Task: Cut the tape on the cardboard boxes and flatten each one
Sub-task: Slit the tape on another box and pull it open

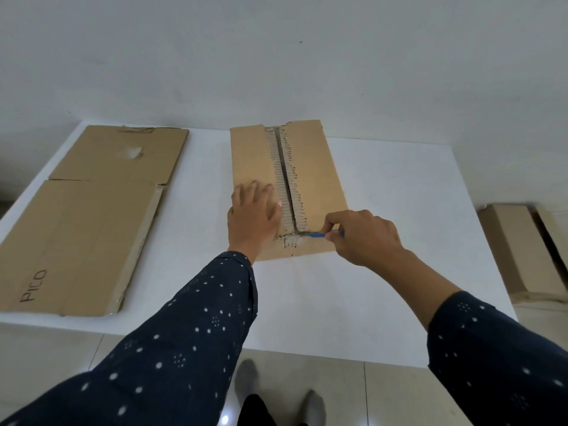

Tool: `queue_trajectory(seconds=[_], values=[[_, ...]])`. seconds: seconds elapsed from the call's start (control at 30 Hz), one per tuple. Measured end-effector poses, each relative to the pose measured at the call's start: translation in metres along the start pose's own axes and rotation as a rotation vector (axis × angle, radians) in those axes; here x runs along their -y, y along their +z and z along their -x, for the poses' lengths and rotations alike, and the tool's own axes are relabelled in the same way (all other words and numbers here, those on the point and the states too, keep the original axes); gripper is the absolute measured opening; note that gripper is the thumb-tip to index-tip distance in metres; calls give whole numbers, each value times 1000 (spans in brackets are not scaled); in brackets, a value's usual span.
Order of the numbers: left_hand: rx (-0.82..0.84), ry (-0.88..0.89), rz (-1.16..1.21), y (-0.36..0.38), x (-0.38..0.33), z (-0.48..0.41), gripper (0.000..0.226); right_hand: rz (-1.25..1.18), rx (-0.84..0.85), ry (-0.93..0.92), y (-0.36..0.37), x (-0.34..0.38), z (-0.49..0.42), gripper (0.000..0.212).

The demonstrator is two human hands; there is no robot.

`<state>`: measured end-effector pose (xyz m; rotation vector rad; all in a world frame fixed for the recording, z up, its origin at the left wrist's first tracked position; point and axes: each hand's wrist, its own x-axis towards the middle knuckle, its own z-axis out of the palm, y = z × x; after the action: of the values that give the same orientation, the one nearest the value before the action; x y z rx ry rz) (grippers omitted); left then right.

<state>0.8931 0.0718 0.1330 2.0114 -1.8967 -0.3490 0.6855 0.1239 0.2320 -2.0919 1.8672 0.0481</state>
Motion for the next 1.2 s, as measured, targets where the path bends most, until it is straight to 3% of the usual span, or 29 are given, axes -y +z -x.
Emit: queue_trajectory(seconds=[0.27, 0.37, 0.43, 0.53, 0.67, 0.83, 0.97, 1.03, 1.2], values=[[-7, 15, -16, 1, 2, 0, 49, 40, -48, 59, -3, -7, 11, 11], [4, 29, -36, 0, 3, -3, 49, -259, 72, 30, -22, -16, 7, 7], [7, -54, -13, -3, -2, -4, 48, -490, 38, 46, -34, -25, -5, 11], [48, -258, 47, -9, -13, -13, 59, -576, -108, 193, -22, -24, -36, 24], [95, -365, 118, -15, -17, -34, 69, -516, -80, 296, 7, -4, -59, 29], [177, -347, -15, -34, 8, -72, 98, -514, -16, 270, 25, 32, -57, 28], [226, -243, -50, -42, 30, -104, 110, -846, 41, 272, 53, 65, -52, 20], [254, -166, -75, -43, 34, -114, 109, -959, -52, 332, 50, 68, -57, 20], [245, -12, -147, -30, -2, -109, 82, -543, -387, 352, 18, 22, -115, 24]])
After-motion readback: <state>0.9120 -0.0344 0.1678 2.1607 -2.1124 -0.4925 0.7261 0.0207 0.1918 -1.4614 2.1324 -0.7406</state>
